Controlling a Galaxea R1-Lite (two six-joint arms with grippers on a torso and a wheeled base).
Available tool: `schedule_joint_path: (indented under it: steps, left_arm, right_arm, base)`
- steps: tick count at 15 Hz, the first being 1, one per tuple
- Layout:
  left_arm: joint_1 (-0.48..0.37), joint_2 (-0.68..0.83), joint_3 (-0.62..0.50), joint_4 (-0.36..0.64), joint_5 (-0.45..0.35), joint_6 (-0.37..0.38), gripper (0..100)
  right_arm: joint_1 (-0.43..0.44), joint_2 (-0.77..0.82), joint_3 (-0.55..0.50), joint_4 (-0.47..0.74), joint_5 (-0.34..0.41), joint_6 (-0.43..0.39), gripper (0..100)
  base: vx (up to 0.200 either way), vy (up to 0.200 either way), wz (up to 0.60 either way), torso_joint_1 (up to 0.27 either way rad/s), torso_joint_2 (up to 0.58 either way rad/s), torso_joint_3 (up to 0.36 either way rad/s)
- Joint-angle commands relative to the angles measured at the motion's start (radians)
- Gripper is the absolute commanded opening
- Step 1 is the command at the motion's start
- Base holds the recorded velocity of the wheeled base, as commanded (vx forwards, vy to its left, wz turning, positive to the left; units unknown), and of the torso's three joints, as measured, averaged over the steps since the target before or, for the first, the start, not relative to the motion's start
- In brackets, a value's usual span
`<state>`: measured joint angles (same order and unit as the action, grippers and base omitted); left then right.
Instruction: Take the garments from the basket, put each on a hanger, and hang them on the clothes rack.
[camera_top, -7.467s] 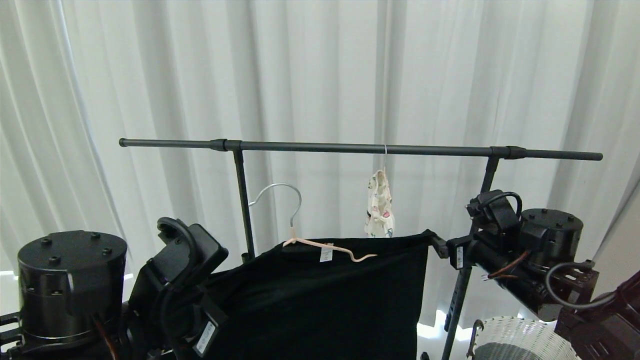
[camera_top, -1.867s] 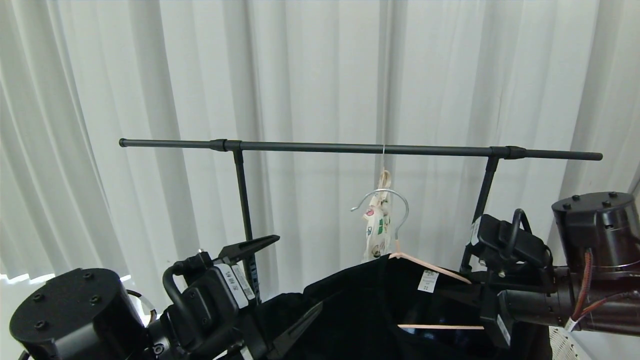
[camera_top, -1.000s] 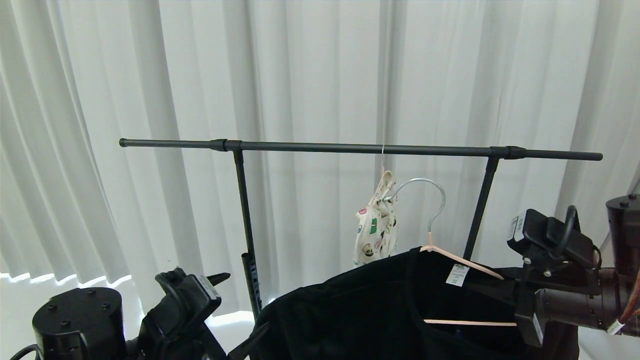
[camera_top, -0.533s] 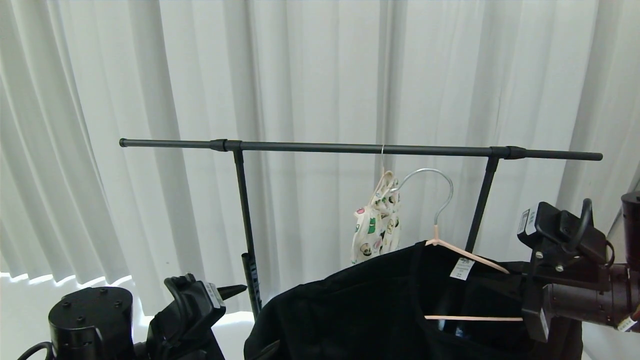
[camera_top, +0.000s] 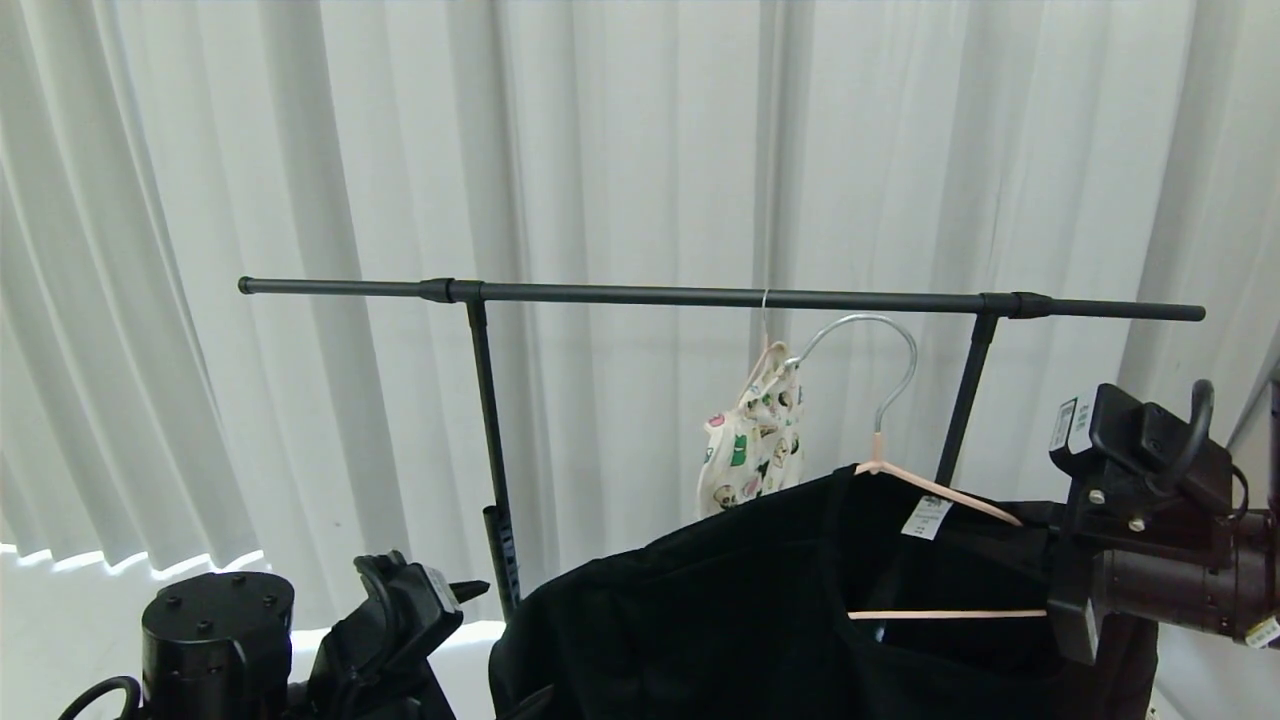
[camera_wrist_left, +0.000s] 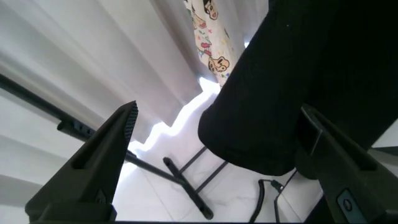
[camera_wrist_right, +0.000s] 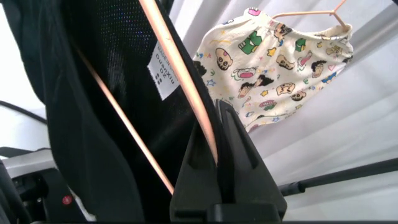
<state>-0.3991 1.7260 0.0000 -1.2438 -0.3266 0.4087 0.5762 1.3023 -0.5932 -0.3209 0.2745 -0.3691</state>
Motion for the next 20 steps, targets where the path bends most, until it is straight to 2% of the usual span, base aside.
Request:
schedule_joint_path:
  steps: [1,3,4,9,12,13,15,18,19,20]
  left_arm:
    - [-0.001,0.006,0.0,0.0,0.0,-0.001,100]
    - [-0.001,0.001,0.0,0.0,-0.002,-0.001,100]
    - [-0.003,0.0,0.0,0.0,-0.002,-0.001,0]
    - [0.003,0.001,0.0,-0.002,0.011,-0.001,0]
    - [0.071,0.001,0.0,-0.002,0.139,-0.013,0]
    - [0.105,0.001,0.0,-0.002,0.152,-0.014,0]
    - [0.172,0.003,0.0,-0.002,0.153,-0.014,0]
    - [0.174,-0.005,0.0,-0.003,0.153,-0.014,0]
    - [0.16,-0.014,0.0,-0.003,0.153,-0.014,100]
    - [0.158,-0.02,0.0,-0.003,0.153,-0.014,100]
  right_arm:
    - [0.004,0.0,0.0,0.0,0.0,-0.001,0]
    - [0.005,-0.002,0.0,0.0,0.0,-0.004,0]
    - [0.004,-0.002,0.001,0.0,0.0,-0.005,0]
    - [-0.009,-0.009,0.01,0.0,-0.006,-0.004,0]
    - [-0.081,-0.011,0.012,0.0,-0.004,-0.002,0]
    - [-0.096,-0.017,0.01,0.0,-0.004,-0.001,0]
    - [-0.113,-0.032,0.01,0.0,-0.004,0.003,0]
    - [-0.114,-0.035,0.009,0.0,-0.004,0.001,0]
    - [-0.113,-0.034,0.006,0.0,-0.004,0.001,0]
    - [-0.113,-0.034,0.006,0.0,-0.004,0.001,0]
  base:
    - [0.0,0.0,0.0,0.0,0.0,0.0]
    - [0.0,0.0,0.0,0.0,0.0,0.0]
    - [0.0,0.0,0.0,0.0,0.0,0.0]
    - [0.0,0.0,0.0,0.0,0.0,0.0]
    - [0.0,0.0,0.0,0.0,0.0,0.0]
    - [0.0,0.0,0.0,0.0,0.0,0.0]
    - [0.0,0.0,0.0,0.0,0.0,0.0]
    - [0.0,0.0,0.0,0.0,0.0,0.0]
    - [0.0,0.0,0.0,0.0,0.0,0.0]
    - [0.0,0.0,0.0,0.0,0.0,0.0]
